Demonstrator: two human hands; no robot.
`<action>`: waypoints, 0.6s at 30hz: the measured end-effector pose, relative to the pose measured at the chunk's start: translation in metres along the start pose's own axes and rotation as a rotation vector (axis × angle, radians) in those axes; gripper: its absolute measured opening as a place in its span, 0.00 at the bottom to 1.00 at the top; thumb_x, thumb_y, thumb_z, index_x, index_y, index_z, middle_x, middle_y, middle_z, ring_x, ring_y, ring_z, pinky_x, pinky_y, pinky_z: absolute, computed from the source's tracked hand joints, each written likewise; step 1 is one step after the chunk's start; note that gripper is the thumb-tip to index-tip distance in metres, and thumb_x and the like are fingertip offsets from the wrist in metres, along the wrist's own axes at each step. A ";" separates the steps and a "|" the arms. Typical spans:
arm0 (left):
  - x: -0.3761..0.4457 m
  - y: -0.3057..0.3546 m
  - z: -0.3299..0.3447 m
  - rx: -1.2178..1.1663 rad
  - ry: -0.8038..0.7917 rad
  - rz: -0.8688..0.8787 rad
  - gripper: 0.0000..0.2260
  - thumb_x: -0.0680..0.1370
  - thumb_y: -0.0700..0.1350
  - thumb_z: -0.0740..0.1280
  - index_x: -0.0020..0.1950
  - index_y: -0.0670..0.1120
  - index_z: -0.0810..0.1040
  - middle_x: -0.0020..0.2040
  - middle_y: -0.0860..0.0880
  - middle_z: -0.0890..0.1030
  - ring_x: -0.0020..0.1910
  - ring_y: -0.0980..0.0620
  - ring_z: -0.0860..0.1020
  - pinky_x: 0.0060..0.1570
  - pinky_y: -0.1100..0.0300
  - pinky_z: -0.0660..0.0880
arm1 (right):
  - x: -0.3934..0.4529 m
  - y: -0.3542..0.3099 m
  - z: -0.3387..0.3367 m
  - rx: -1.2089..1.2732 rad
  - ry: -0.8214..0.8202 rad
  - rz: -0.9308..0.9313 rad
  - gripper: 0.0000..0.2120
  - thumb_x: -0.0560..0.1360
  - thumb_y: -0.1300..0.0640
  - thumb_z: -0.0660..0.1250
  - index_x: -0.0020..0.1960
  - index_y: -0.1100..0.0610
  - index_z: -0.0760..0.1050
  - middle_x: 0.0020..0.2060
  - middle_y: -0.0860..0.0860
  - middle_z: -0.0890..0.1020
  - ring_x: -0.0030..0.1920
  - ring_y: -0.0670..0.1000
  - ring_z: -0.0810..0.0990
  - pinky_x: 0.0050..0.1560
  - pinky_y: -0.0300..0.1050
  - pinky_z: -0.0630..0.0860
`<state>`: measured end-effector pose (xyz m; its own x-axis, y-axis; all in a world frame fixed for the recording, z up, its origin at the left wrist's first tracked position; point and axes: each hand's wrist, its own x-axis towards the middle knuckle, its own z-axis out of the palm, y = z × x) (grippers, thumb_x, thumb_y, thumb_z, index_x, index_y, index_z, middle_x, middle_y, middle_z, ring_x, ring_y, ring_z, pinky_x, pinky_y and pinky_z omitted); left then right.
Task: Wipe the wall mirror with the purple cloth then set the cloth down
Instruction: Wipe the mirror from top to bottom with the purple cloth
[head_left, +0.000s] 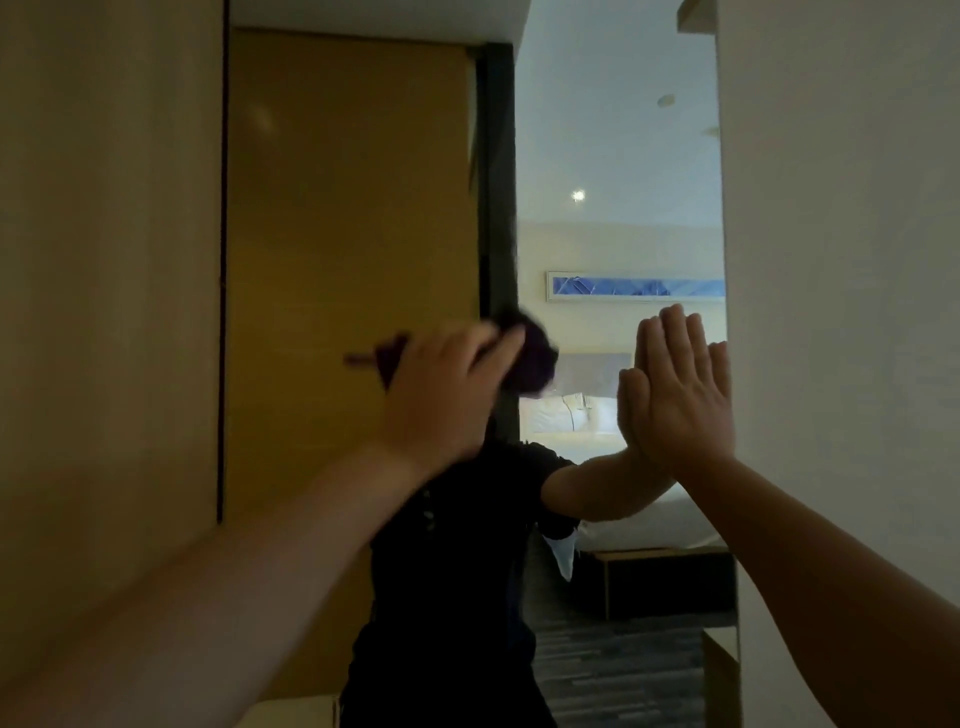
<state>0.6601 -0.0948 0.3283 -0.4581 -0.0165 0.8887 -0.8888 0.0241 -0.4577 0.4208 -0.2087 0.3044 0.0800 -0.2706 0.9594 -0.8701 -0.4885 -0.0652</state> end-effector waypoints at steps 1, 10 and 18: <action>0.035 -0.010 0.001 0.036 0.014 -0.009 0.21 0.76 0.40 0.65 0.70 0.42 0.74 0.57 0.39 0.77 0.56 0.39 0.74 0.56 0.44 0.72 | 0.000 0.000 0.001 0.004 0.013 -0.003 0.31 0.83 0.42 0.37 0.80 0.57 0.47 0.80 0.53 0.46 0.80 0.54 0.41 0.78 0.59 0.43; 0.156 -0.025 0.038 0.227 -0.241 -0.028 0.25 0.84 0.53 0.54 0.80 0.47 0.58 0.80 0.47 0.60 0.78 0.45 0.57 0.76 0.45 0.53 | -0.002 0.006 0.006 0.023 0.061 -0.022 0.30 0.83 0.43 0.38 0.80 0.57 0.50 0.80 0.55 0.51 0.80 0.55 0.45 0.78 0.60 0.46; 0.068 0.020 0.030 0.179 -0.268 0.069 0.25 0.82 0.52 0.57 0.78 0.46 0.62 0.78 0.45 0.64 0.77 0.44 0.60 0.74 0.44 0.55 | -0.001 0.009 0.004 0.069 0.088 -0.077 0.29 0.83 0.45 0.43 0.79 0.58 0.53 0.80 0.55 0.53 0.80 0.55 0.46 0.78 0.59 0.45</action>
<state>0.6103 -0.1258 0.3789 -0.4832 -0.2842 0.8281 -0.8330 -0.1419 -0.5348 0.4147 -0.2165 0.3013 0.0992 -0.1574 0.9825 -0.8271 -0.5620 -0.0066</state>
